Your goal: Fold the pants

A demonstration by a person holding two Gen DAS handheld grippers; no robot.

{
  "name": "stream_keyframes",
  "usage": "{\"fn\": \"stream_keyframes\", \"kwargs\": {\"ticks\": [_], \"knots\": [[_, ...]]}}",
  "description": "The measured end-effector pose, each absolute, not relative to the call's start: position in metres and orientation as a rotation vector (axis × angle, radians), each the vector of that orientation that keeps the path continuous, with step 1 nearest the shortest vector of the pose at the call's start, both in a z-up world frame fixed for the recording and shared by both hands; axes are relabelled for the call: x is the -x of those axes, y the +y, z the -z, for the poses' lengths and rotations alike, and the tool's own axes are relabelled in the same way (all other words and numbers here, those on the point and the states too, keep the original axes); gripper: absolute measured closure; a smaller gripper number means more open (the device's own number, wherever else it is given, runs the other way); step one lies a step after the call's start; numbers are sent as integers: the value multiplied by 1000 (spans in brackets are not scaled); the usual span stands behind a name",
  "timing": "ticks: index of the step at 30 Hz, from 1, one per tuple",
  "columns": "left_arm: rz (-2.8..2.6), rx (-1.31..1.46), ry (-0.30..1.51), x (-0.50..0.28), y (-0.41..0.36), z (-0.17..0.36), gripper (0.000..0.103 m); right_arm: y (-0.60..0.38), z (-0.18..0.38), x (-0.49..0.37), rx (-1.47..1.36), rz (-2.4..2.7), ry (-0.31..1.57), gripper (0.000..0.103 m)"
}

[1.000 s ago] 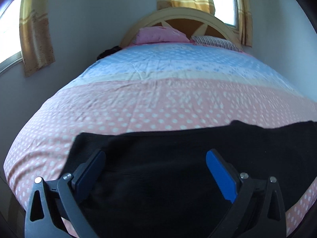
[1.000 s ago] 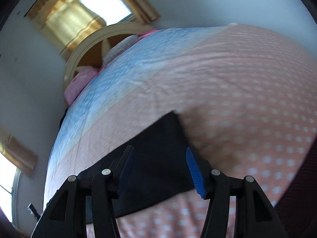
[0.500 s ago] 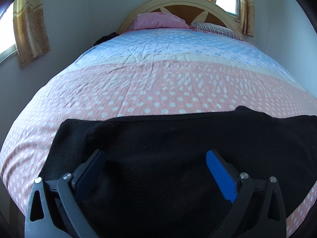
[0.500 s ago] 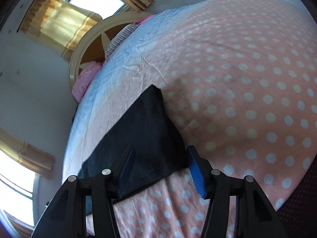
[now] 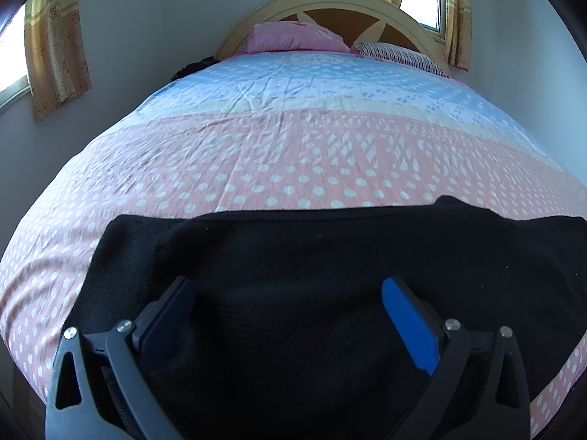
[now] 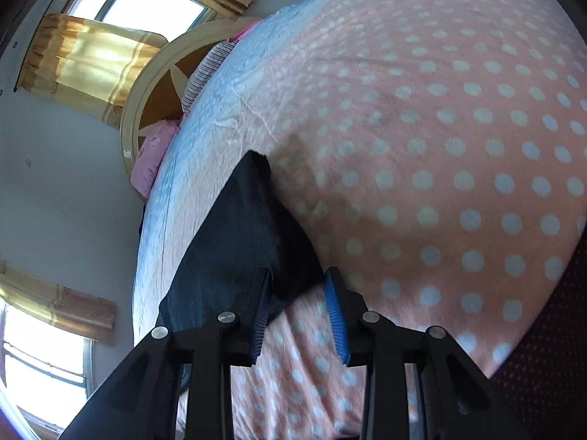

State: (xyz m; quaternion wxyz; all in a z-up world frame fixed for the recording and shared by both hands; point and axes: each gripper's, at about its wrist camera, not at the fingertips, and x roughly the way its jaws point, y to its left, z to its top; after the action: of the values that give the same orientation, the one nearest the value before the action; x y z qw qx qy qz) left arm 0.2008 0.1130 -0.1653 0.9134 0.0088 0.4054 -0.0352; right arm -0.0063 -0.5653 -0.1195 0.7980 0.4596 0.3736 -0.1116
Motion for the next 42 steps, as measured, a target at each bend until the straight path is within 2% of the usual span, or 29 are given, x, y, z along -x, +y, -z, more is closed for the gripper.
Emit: {"fn": "stream_keyframes", "kwargs": {"ticks": [6, 13, 14, 16, 18, 26, 32, 36, 42], "knots": [[72, -19, 834, -201, 113, 165, 0, -566, 126, 16, -1036, 219, 737, 65], [72, -20, 834, -201, 112, 165, 0, -571, 131, 13, -1059, 201, 624, 65], [71, -21, 833, -201, 112, 165, 0, -570, 129, 13, -1042, 207, 621, 66], [71, -20, 833, -201, 112, 165, 0, -566, 126, 13, -1009, 215, 617, 79], [72, -19, 833, -201, 113, 165, 0, -561, 120, 13, -974, 224, 600, 84], [66, -20, 825, -199, 112, 163, 0, -500, 62, -2, -633, 229, 560, 86], [71, -38, 760, -187, 97, 141, 0, -407, 25, -34, -292, 151, 588, 86], [191, -21, 738, -177, 76, 121, 0, -341, 30, -60, -109, 57, 655, 86], [456, 48, 777, -173, 28, 109, 0, -270, 72, -84, 92, -51, 772, 86]]}}
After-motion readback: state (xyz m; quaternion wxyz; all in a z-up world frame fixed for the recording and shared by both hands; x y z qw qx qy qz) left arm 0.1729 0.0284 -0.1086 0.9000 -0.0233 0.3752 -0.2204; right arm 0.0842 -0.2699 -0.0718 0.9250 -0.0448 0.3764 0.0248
